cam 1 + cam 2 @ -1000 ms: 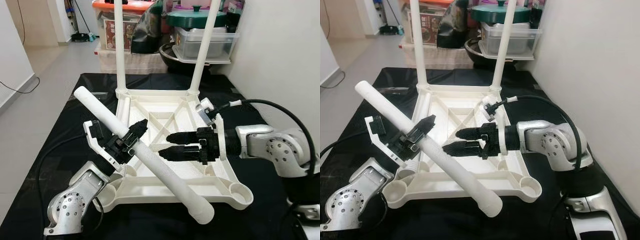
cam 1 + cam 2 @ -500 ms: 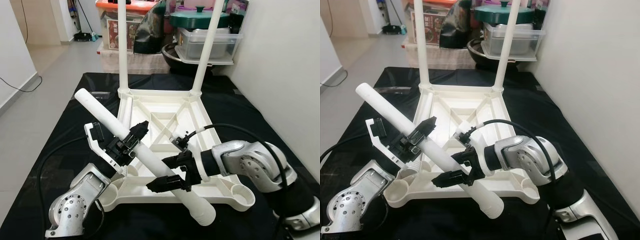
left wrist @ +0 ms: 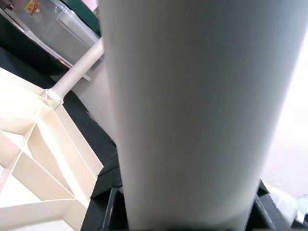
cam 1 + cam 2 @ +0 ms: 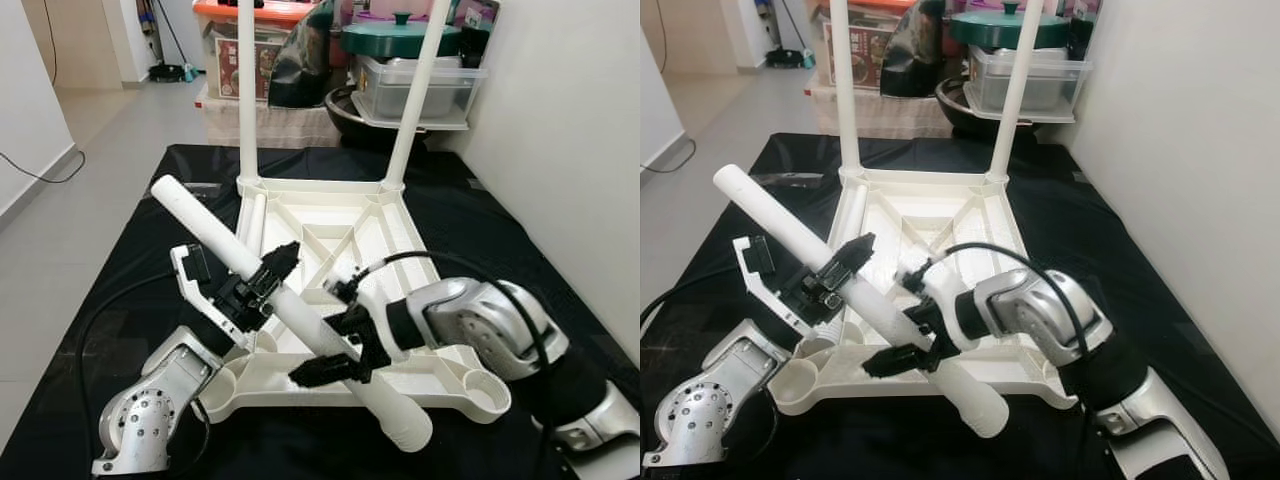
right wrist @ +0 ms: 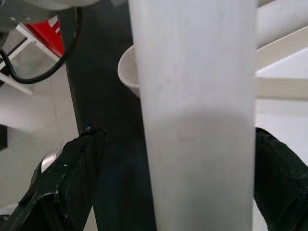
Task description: Building children table
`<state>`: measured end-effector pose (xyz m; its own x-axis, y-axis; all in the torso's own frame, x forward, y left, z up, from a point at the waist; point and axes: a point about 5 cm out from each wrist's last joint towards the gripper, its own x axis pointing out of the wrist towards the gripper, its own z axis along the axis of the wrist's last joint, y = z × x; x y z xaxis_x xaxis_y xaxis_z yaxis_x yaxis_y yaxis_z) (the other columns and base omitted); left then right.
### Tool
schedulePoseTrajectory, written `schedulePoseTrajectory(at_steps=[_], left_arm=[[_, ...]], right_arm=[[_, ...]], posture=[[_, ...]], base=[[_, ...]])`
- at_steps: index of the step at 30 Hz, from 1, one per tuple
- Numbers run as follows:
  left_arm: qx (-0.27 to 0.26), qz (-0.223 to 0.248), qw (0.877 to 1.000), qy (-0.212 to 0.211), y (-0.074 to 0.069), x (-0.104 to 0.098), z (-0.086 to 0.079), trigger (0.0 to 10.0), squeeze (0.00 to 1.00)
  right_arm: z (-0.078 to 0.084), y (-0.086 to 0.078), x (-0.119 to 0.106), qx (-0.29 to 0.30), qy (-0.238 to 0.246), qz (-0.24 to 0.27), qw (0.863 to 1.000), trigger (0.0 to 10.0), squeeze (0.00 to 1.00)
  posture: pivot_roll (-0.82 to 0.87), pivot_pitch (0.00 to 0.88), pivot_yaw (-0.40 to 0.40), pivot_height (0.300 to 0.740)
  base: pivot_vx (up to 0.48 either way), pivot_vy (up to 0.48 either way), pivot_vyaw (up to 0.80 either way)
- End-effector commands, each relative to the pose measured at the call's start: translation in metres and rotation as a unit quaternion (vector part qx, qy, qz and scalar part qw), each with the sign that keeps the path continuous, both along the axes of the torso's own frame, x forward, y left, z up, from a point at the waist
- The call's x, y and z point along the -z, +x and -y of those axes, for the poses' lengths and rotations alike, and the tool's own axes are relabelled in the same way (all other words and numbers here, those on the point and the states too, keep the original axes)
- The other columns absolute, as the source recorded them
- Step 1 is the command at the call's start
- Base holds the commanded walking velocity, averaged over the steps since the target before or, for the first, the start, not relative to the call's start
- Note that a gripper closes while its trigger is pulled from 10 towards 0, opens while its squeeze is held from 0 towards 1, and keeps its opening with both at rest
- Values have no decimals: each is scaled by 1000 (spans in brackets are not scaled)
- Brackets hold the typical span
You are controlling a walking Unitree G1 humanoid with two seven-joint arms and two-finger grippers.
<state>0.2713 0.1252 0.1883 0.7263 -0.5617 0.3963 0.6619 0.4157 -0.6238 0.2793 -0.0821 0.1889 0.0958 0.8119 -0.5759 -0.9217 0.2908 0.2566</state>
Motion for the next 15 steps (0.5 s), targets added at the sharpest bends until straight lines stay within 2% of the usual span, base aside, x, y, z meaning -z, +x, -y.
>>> schedulePoseTrajectory(at_steps=[1, 2, 3, 4, 8, 9, 10, 11, 15], left_arm=[[10, -6, 1000, 9, 0, 3, 6, 0, 0], [10, -6, 1000, 9, 0, 3, 6, 0, 0], [10, -7, 1000, 9, 0, 3, 6, 0, 0], [11, -8, 1000, 9, 0, 4, 6, 0, 0], [12, -9, 1000, 10, 0, 5, 6, 0, 0], [13, -9, 1000, 10, 0, 5, 6, 0, 0], [14, -9, 1000, 10, 0, 5, 6, 0, 0], [14, -10, 1000, 10, 1, 5, 7, 0, 0], [14, -10, 1000, 10, 1, 5, 7, 0, 0]], right_arm=[[-3, -2, 1, -9, -2, 5, 1000, 6941, 0], [-3, -2, 1, -9, -2, 5, 1000, 6941, 0], [-5, -3, 2, -10, -1, 5, 1000, 4745, 0], [-6, -3, 3, -10, -1, 5, 1000, 4314, 0], [-9, -3, 7, -10, -2, 7, 1000, 4353, 0], [-11, -4, 9, -10, -5, 10, 1000, 3608, 0], [-12, -4, 11, -10, -7, 12, 1000, 3608, 0], [-13, -4, 13, -10, -10, 16, 1000, 2471, 0], [-14, -3, 14, -9, -12, 19, 1000, 2471, 0]], posture=[[-56, 0, -96, 740], [-56, 0, -96, 740], [-54, 0, -96, 740], [-57, 0, -91, 740], [-58, 0, -90, 740], [-58, 0, -90, 740], [-58, 0, -90, 740], [-57, 0, -89, 740], [-57, 0, -89, 740]], base=[[0, 0, 0], [0, 0, 0], [0, 0, 0], [0, 0, 0], [0, 0, 0], [0, 0, 0], [0, 0, 0], [0, 0, 0], [0, 0, 0]])
